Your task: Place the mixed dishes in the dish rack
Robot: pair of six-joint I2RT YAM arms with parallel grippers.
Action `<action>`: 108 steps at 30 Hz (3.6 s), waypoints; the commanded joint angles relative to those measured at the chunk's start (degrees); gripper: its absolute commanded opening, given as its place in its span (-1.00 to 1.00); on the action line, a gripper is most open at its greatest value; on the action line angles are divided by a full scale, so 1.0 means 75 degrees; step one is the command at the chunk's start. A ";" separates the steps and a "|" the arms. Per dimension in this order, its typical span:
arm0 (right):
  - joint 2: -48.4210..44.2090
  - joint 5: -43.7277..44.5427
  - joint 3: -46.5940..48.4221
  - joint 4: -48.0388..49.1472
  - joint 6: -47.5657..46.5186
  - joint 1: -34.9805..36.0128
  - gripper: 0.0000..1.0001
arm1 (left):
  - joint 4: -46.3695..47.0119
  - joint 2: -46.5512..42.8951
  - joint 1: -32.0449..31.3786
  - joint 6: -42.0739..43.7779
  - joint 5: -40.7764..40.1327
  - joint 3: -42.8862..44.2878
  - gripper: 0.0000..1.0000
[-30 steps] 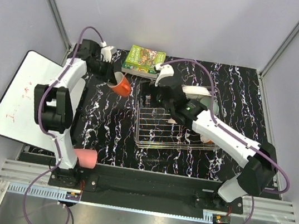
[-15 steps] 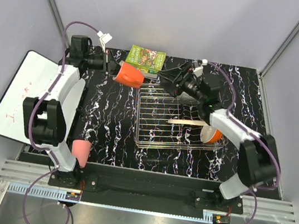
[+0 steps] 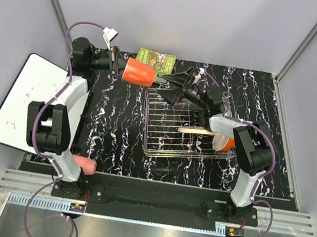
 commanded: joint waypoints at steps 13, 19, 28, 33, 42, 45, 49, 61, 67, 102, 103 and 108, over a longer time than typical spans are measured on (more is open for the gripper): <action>-0.0338 -0.0151 0.1272 -0.0520 -0.0583 0.0418 0.99 | 0.6289 0.0785 -0.0212 -0.5050 0.0158 -0.0081 -1.00; -0.0175 -0.0139 0.1622 -0.0744 -0.0759 0.0582 0.99 | 0.4011 0.0364 -0.0282 -0.3307 -0.0052 -0.0210 -1.00; -0.0022 -0.0081 0.2151 -0.1200 -0.1040 0.0968 0.99 | 0.0097 0.0011 -0.0458 0.0190 -0.0498 0.0212 -1.00; 0.0048 0.0048 0.2267 -0.1201 -0.1076 0.1039 0.99 | 0.0216 0.0058 -0.0587 0.0166 -0.0557 0.0142 -1.00; 0.0423 0.0189 0.2770 -0.1002 -0.0901 0.1098 0.65 | 0.0427 -0.0047 -0.0856 0.0095 -0.0627 -0.0186 -1.00; 0.0657 0.0177 0.3005 -0.0768 -0.0632 0.1168 0.13 | 0.0415 -0.0036 -0.0915 0.0119 -0.0662 -0.0269 -1.00; 0.0693 0.0177 0.3053 -0.0592 -0.0560 0.1180 -0.16 | 0.0240 -0.0012 -0.0997 0.0353 -0.0627 -0.0432 -1.00; -0.0805 0.0481 0.2947 -0.4289 -0.3921 0.1145 -1.00 | -0.3683 -0.0106 -0.0845 0.2989 -0.0522 0.0293 0.14; -0.1556 0.0985 0.2818 -0.6339 -0.5644 0.1122 -1.00 | -0.4433 -0.0281 -0.0424 0.3587 -0.0556 0.0527 0.98; 0.1594 0.6879 0.8350 -1.6248 -1.1318 0.2223 -1.00 | -1.3717 -0.1617 0.2179 1.1978 -0.3990 0.1782 0.98; 0.1653 0.6927 0.8396 -1.6236 -1.1388 0.2223 -1.00 | -1.3799 -0.1630 0.2179 1.2141 -0.4013 0.1794 0.98; 0.2203 0.7231 0.8782 -1.6329 -1.1622 0.2235 -1.00 | -1.4630 -0.1583 0.2167 1.3147 -0.4434 0.1782 0.98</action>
